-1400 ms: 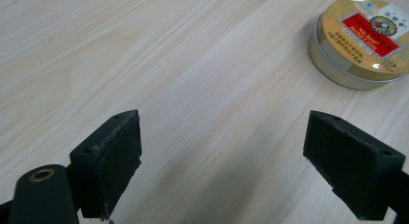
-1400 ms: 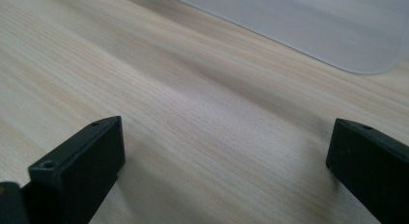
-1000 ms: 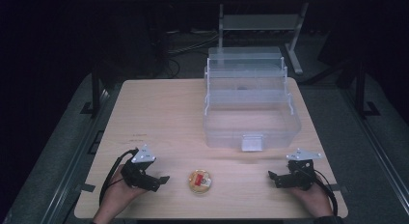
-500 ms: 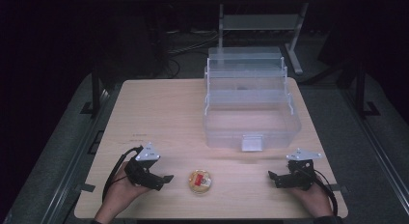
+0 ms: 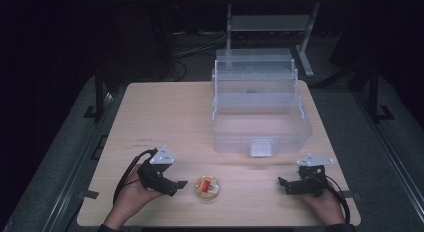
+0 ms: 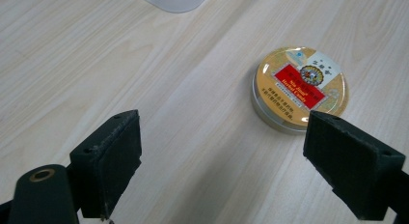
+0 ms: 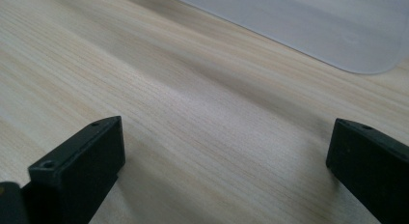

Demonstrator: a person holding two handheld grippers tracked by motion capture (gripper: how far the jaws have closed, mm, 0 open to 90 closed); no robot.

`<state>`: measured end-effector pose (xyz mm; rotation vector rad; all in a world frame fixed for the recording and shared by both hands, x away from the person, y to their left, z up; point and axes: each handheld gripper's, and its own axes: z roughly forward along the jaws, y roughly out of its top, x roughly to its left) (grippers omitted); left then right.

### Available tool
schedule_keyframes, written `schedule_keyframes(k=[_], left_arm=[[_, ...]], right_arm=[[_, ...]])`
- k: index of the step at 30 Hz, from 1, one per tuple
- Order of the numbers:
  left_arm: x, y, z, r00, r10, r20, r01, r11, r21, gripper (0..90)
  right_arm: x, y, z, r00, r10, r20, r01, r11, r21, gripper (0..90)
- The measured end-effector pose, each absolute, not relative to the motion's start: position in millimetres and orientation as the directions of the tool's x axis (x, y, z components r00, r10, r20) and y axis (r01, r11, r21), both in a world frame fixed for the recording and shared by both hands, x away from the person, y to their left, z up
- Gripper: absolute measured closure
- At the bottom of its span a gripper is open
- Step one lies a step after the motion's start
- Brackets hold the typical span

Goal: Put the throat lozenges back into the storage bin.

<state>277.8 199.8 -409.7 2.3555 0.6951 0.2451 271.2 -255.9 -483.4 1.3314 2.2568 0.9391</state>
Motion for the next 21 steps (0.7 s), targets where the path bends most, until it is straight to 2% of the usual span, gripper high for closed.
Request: schedule_keyframes(k=[21], left_arm=[[280, 168, -409, 0.884, 0.467, -0.018, 0.380, -0.695, 0.610, 12.8]], right_arm=[[271, -256, -483, -0.494, 0.869, 0.029, 0.633, 0.336, 0.697, 0.0]])
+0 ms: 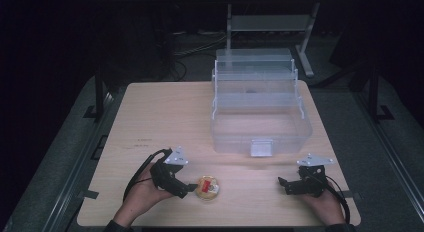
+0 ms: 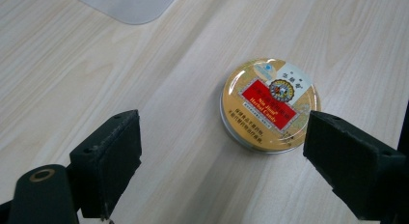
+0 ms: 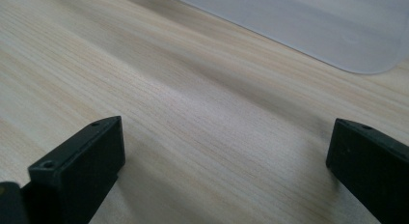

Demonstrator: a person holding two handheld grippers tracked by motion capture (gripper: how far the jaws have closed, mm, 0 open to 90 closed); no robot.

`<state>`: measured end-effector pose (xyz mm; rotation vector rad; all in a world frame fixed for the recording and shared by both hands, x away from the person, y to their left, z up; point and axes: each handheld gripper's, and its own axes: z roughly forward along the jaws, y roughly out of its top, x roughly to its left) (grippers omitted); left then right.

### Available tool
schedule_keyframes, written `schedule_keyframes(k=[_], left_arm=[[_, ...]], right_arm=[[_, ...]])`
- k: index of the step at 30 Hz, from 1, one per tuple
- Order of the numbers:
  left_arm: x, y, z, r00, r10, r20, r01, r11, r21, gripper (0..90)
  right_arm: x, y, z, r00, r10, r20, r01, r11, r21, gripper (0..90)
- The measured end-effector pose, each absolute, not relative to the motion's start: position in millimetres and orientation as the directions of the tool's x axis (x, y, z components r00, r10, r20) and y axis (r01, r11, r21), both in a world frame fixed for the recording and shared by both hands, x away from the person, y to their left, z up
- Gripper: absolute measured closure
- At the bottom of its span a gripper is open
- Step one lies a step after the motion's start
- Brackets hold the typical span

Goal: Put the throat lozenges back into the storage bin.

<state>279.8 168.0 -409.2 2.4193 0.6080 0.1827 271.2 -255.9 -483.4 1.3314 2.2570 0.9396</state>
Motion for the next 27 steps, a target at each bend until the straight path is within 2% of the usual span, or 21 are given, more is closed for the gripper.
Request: schedule_keyframes(k=[27], left_arm=[[283, 130, -417, 0.926, 0.377, -0.027, 0.330, -0.771, 0.545, 12.7]], right_arm=[[271, -256, -483, -0.494, 0.869, 0.028, 0.633, 0.337, 0.697, 0.0]])
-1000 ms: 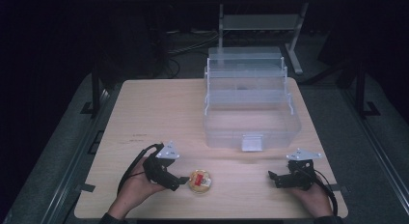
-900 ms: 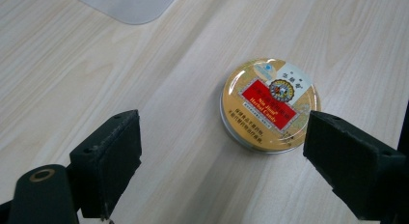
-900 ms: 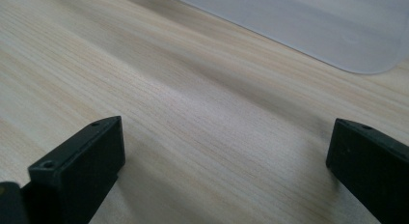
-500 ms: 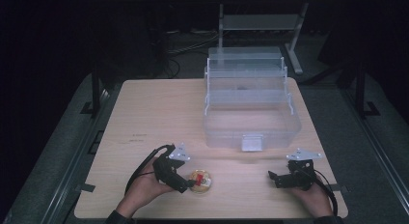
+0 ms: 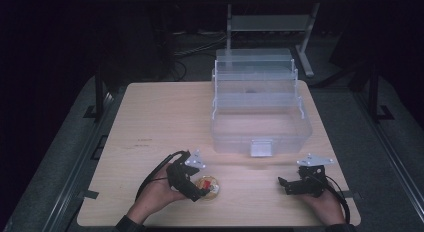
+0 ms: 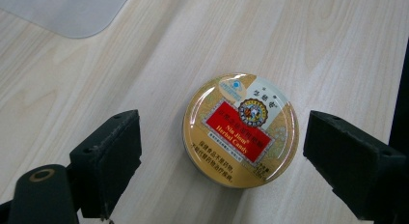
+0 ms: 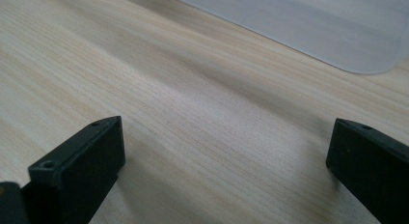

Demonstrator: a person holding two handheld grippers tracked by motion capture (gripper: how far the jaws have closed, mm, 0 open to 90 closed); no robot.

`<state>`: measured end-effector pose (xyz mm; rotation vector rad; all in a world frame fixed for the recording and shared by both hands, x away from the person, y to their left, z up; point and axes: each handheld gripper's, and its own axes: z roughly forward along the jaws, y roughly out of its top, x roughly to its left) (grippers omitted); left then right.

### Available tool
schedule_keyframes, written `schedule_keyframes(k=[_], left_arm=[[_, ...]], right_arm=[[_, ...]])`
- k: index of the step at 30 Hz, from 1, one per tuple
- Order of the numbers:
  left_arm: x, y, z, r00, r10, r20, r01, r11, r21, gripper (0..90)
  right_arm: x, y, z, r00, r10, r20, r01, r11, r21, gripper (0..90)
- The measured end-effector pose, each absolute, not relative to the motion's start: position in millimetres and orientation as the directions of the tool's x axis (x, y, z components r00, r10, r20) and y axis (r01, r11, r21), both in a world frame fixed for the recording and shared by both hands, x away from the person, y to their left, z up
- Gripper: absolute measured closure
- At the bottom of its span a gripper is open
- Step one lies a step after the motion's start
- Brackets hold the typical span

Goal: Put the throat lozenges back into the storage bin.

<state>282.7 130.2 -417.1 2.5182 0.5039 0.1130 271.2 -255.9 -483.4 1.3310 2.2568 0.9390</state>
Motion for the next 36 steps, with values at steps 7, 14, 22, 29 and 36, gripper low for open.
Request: schedule_keyframes(k=[7, 14, 22, 29, 36], left_arm=[[284, 123, -418, 0.940, 0.342, -0.012, 0.298, -0.801, 0.518, 12.7], [285, 114, -422, 0.947, 0.320, -0.006, 0.281, -0.822, 0.495, 12.7], [285, 107, -429, 0.951, 0.309, -0.007, 0.276, -0.839, 0.470, 12.4], [285, 103, -435, 0.953, 0.302, -0.015, 0.275, -0.847, 0.455, 12.3], [285, 100, -441, 0.958, 0.285, -0.014, 0.262, -0.861, 0.436, 12.3]], right_arm=[[271, -256, -483, -0.494, 0.869, 0.028, 0.632, 0.337, 0.698, 0.0], [271, -256, -483, -0.494, 0.869, 0.028, 0.633, 0.337, 0.697, 0.0], [271, -256, -483, -0.494, 0.869, 0.028, 0.632, 0.337, 0.698, 0.0], [271, -256, -483, -0.495, 0.869, 0.028, 0.632, 0.338, 0.698, 0.0], [271, -256, -483, -0.495, 0.869, 0.027, 0.632, 0.338, 0.698, 0.0]])
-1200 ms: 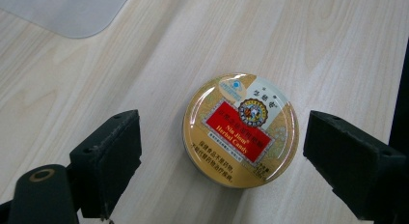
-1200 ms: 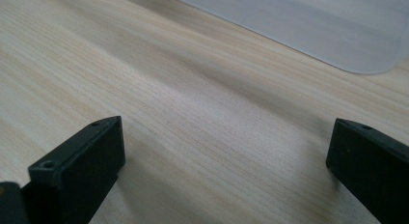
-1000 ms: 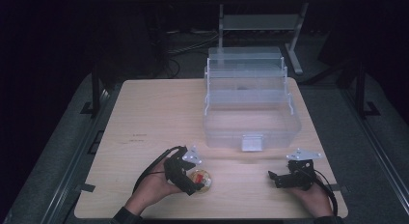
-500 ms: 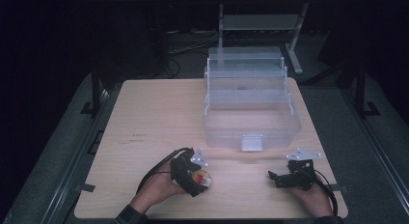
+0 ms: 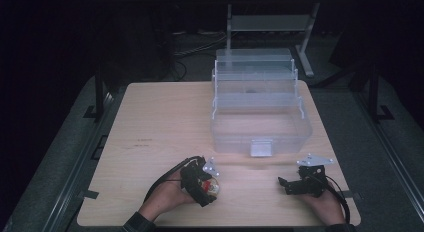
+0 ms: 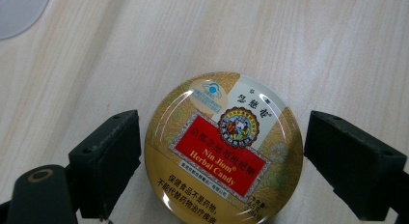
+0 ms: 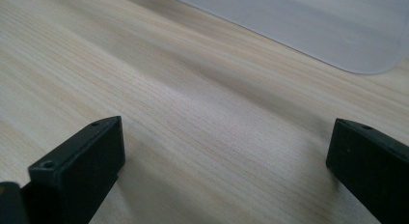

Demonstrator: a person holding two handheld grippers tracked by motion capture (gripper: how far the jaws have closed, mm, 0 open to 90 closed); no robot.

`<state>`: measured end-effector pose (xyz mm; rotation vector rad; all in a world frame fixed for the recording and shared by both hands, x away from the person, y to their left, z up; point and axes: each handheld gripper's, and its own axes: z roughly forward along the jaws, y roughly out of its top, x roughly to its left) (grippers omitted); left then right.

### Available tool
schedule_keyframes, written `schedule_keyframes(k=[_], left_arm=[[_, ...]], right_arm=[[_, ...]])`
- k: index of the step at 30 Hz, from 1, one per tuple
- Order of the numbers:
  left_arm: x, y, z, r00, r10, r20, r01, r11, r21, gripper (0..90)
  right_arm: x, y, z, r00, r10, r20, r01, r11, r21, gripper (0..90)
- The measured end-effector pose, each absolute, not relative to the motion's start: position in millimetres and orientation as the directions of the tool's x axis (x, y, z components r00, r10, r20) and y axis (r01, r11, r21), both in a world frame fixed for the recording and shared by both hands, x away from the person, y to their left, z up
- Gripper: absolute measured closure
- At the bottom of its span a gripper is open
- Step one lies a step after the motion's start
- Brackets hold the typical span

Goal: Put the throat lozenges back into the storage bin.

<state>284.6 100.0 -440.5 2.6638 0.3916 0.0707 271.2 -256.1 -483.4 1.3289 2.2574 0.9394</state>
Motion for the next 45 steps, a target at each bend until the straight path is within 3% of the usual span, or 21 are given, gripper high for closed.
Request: schedule_keyframes(k=[45], left_arm=[[284.0, 99.7, -445.3, 0.959, 0.282, -0.036, 0.271, -0.865, 0.421, 19.4]], right_arm=[[271.2, -256.0, -483.4, -0.495, 0.869, 0.027, 0.632, 0.338, 0.698, 0.0]])
